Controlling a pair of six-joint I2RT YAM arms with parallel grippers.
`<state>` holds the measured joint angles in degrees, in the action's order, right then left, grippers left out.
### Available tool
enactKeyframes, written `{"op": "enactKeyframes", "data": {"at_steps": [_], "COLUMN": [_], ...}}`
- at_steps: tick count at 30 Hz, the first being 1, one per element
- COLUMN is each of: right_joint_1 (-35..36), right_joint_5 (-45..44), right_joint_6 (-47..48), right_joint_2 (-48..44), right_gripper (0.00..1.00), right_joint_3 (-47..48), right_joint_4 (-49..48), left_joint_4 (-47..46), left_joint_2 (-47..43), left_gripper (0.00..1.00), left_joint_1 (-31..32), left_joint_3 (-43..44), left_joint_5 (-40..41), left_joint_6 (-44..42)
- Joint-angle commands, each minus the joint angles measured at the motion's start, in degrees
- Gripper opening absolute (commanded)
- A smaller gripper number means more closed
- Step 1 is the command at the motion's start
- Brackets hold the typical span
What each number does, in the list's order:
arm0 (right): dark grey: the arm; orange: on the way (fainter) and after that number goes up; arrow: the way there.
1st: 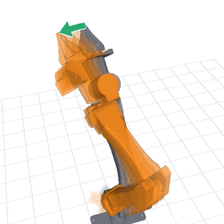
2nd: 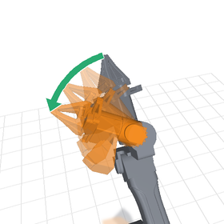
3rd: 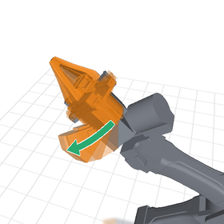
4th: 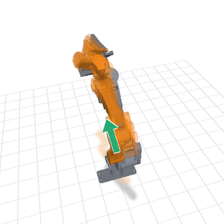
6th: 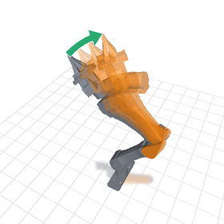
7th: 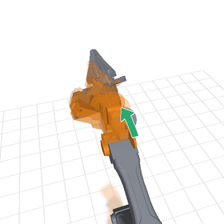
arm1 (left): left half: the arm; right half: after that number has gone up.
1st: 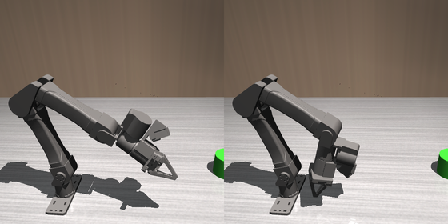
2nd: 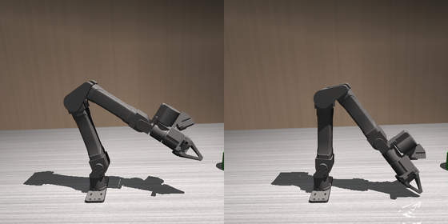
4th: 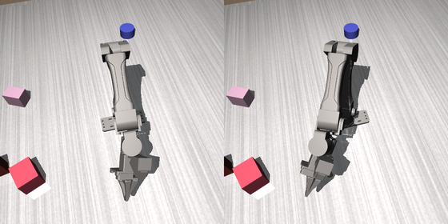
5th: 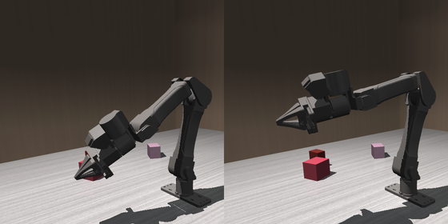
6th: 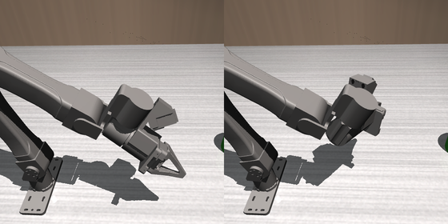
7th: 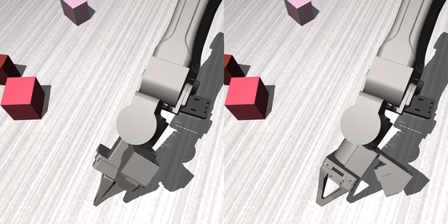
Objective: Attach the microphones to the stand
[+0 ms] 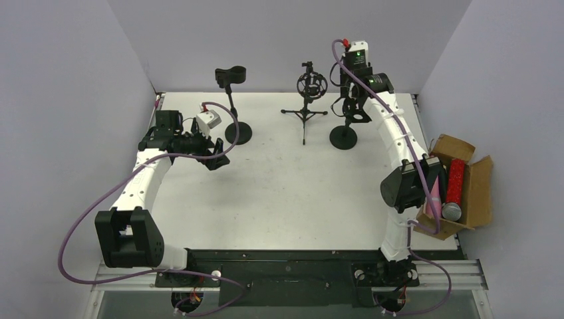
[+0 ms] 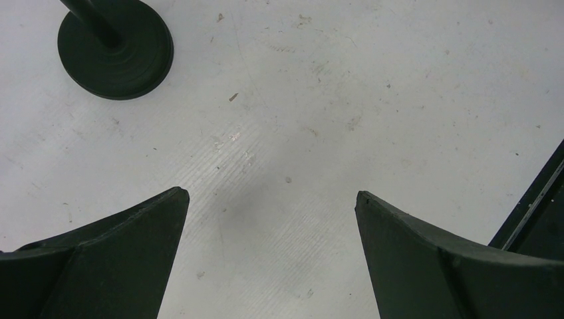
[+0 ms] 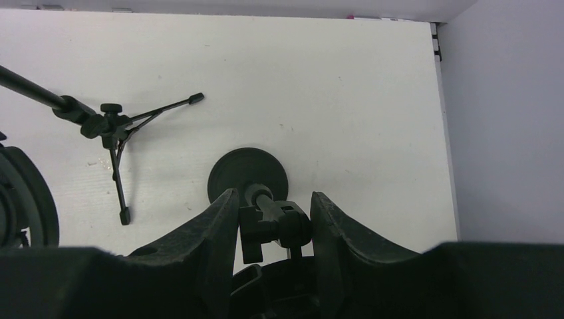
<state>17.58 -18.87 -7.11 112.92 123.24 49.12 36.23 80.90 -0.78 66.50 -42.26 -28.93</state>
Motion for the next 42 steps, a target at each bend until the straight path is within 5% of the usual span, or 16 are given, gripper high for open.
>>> {"op": "enactKeyframes", "data": {"at_steps": [1,8,10,16,21,28,42], "right_joint_1": [0.26,-0.17,-1.07,-5.50,-10.88,-16.20,-22.66], "right_joint_5": [1.26,-1.41,-2.36,-5.51,-8.58,-17.88,-13.68], "right_joint_6": [-0.13,-2.27,-3.59,-7.93,-19.69,-21.63,-25.19], "right_joint_2": [-0.54,-3.82,-6.90,-20.31,-34.61,-52.27,-49.50], "right_gripper": [0.22,0.75,0.80,0.83,0.84,0.84,0.71], "right_joint_3": [3.05,2.60,1.26,-9.81,-28.37,-53.00,-64.13], "right_joint_4": [-4.22,-3.02,-3.23,-5.42,-7.08,-4.23,-6.84], "left_joint_4": [-1.49,-1.51,-1.14,-0.32,0.96,0.36,-3.47], "left_joint_2": [0.23,-0.57,-0.65,-0.80,-0.33,-1.53,-3.34], "left_gripper": [0.96,0.96,0.96,0.96,0.96,0.96,0.96], "left_joint_1": [0.28,0.30,1.79,2.01,2.01,1.81,1.65], "left_joint_3": [1.86,2.24,2.49,3.05,5.37,7.79,8.59], "left_joint_5": [-0.99,-0.80,-0.46,0.20,0.53,0.28,6.39], "left_joint_6": [0.82,1.66,1.49,0.99,1.62,3.98,9.77]}}
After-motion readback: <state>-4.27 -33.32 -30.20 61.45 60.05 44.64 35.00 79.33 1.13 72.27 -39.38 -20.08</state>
